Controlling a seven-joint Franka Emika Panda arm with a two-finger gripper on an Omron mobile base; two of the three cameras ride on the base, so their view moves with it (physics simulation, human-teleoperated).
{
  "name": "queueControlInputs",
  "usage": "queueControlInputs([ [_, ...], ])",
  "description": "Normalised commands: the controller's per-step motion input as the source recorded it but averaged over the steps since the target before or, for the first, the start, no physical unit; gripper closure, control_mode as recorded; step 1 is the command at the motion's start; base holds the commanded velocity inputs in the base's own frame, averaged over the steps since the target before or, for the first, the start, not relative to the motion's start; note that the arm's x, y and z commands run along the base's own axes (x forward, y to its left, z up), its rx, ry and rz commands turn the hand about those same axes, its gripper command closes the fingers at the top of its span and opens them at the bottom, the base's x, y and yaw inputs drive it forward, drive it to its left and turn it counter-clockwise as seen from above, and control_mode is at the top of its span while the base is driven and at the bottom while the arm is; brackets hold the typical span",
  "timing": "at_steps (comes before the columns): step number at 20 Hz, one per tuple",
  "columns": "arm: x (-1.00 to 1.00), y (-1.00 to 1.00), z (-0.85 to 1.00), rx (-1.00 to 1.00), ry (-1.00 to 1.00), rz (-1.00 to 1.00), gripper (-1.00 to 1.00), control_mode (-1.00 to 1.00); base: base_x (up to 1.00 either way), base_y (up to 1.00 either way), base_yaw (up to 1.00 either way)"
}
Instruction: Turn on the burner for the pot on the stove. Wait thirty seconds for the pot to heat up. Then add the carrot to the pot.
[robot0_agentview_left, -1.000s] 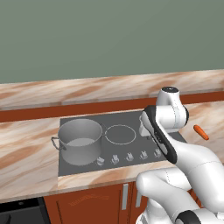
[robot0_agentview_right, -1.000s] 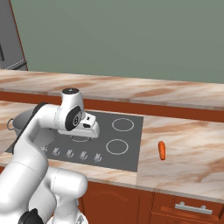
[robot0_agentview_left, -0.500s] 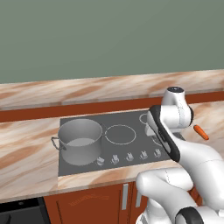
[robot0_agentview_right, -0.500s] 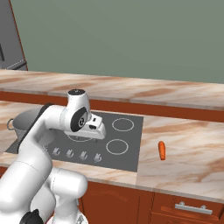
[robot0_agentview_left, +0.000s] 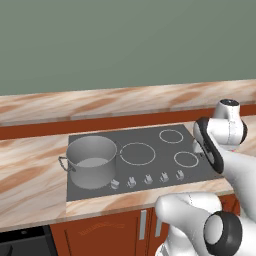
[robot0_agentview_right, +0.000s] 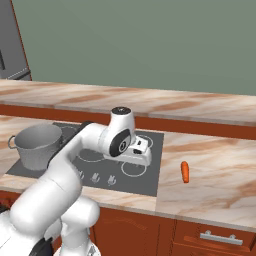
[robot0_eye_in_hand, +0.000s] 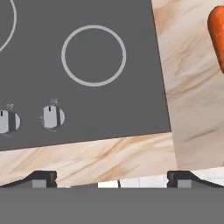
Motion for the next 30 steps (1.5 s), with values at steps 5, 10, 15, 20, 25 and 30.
queueControlInputs([
  [5, 0.29, -1.0, 0.0, 0.0, 0.09, -0.03, -1.0, -1.0, 0.0, 0.0, 0.0],
  [10, 0.57, -1.0, 0.0, 0.0, 0.14, -0.01, -1.0, -1.0, 0.0, 0.0, 0.0],
  [15, 0.92, -0.9, 0.0, 0.0, 0.13, 0.0, -1.0, -1.0, 0.0, 0.0, 0.0],
  [20, 0.8, -0.54, -0.02, 0.02, 0.02, 0.0, -1.0, -1.0, 0.0, 0.0, 0.0],
  [25, 0.13, -0.13, -0.05, 0.1, -0.06, 0.0, -1.0, -1.0, 0.0, 0.0, 0.0],
  [30, 0.02, 0.0, -0.33, 0.1, -0.04, 0.0, -1.0, -1.0, 0.0, 0.0, 0.0],
])
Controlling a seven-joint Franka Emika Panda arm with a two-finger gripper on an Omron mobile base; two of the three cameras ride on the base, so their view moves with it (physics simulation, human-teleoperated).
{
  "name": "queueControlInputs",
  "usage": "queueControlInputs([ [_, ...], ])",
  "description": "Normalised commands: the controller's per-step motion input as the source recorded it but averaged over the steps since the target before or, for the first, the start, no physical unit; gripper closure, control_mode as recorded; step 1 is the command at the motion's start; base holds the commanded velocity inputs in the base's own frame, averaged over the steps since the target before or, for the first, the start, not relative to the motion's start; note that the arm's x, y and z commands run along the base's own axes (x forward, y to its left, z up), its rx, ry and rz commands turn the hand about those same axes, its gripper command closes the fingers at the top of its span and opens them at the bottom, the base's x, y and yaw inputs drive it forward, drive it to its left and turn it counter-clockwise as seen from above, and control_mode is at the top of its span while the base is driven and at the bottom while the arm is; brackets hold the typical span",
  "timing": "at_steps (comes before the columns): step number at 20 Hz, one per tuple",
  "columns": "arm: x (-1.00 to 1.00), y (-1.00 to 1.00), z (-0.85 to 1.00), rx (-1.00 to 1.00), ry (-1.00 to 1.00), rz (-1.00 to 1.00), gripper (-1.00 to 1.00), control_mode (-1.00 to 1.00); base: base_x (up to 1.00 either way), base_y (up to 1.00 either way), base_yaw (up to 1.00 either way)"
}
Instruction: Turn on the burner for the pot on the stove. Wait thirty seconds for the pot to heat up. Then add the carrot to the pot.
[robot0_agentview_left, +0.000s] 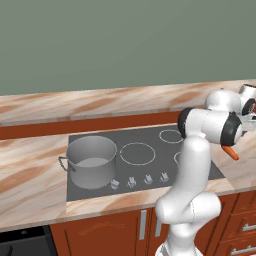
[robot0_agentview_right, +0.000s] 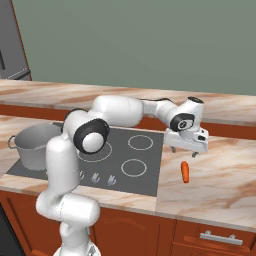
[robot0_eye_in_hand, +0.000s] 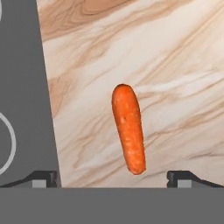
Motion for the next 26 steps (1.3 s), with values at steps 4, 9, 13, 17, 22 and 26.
queueControlInputs([
  [4, 0.08, 0.0, -0.45, 0.01, 0.0, 0.0, -1.0, -1.0, 0.0, 0.0, 0.0],
  [9, 0.0, 0.0, -0.59, 0.0, -0.01, 0.0, -1.0, -1.0, 0.0, 0.0, 0.0],
  [13, 0.0, 0.0, -0.51, 0.0, 0.0, 0.0, -1.0, -1.0, 0.0, 0.0, 0.0],
  [17, 0.0, 0.0, -0.42, 0.0, 0.0, 0.0, -1.0, -1.0, 0.0, 0.0, 0.0],
  [22, 0.0, 0.0, -0.19, 0.0, 0.0, 0.0, -1.0, -1.0, 0.0, 0.0, 0.0],
  [26, 0.0, 0.0, -0.21, 0.0, 0.0, 0.0, -1.0, -1.0, 0.0, 0.0, 0.0],
])
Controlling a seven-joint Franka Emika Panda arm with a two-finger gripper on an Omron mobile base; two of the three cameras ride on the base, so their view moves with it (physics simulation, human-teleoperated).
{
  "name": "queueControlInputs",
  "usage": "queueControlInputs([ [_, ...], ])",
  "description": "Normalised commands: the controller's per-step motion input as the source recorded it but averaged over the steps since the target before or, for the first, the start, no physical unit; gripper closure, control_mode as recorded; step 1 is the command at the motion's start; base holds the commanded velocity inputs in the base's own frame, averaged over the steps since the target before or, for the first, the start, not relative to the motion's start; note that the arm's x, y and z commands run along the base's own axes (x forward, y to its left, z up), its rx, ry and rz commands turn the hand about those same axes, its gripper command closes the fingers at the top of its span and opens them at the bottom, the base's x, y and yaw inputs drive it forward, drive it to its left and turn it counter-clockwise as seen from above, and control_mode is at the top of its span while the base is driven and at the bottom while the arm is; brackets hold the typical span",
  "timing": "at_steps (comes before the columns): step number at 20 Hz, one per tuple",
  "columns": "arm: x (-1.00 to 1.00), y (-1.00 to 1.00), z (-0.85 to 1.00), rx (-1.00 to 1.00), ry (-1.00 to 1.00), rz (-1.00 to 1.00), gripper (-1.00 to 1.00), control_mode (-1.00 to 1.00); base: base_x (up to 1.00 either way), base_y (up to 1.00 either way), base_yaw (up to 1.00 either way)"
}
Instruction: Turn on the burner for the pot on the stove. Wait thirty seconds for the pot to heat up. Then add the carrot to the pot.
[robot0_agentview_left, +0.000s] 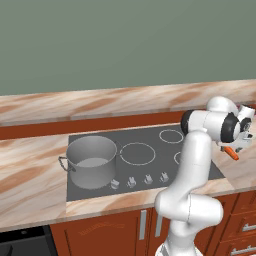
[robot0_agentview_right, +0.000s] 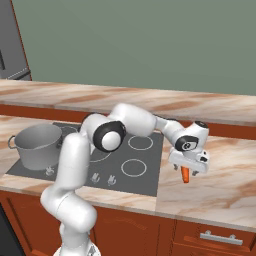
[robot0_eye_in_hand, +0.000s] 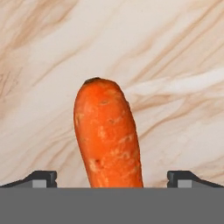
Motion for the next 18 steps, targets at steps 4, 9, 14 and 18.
queueControlInputs([
  [4, 0.0, 0.0, -0.24, 0.0, 0.0, 0.0, -1.0, -1.0, 0.0, 0.0, 0.0],
  [9, 0.0, 0.0, -0.13, 0.0, 0.0, 0.0, -1.0, -1.0, 0.0, 0.0, 0.0],
  [14, 0.0, 0.0, 0.0, 0.0, 0.0, 0.0, 1.0, -1.0, 0.0, 0.0, 0.0],
  [18, 0.0, 0.0, 0.0, 0.0, 0.0, 0.0, 1.0, -1.0, 0.0, 0.0, 0.0],
])
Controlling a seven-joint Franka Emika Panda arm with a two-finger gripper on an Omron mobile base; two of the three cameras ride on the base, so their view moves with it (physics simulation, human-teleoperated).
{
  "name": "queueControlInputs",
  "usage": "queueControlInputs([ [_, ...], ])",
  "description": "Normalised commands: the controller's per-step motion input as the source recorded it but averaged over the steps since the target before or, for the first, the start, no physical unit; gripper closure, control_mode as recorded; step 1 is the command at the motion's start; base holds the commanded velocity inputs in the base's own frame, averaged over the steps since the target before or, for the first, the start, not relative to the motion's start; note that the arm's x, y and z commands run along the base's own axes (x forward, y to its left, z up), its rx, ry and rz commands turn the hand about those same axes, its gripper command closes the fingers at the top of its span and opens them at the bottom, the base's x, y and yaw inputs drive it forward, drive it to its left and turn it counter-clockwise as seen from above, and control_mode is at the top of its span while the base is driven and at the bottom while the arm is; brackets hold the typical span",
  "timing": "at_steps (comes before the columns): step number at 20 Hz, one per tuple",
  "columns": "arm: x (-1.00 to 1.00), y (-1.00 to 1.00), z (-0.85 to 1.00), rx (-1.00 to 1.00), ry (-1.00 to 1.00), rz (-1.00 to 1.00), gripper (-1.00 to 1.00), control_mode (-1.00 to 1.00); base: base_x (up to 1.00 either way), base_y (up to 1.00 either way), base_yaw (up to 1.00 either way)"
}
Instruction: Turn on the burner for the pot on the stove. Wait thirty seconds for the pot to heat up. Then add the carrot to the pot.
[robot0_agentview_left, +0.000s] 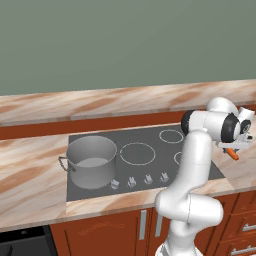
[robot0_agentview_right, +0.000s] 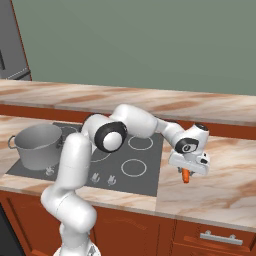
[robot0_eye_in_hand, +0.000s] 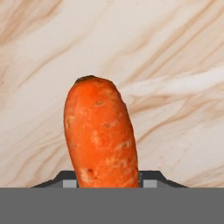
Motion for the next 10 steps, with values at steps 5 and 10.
queueControlInputs([
  [5, 0.0, 0.0, 0.0, 0.0, 0.0, 0.0, 1.0, -1.0, 0.0, 0.0, 0.0],
  [10, -0.12, 0.0, 0.19, 0.0, 0.0, 0.0, 1.0, -1.0, 0.0, 0.0, 0.0],
])
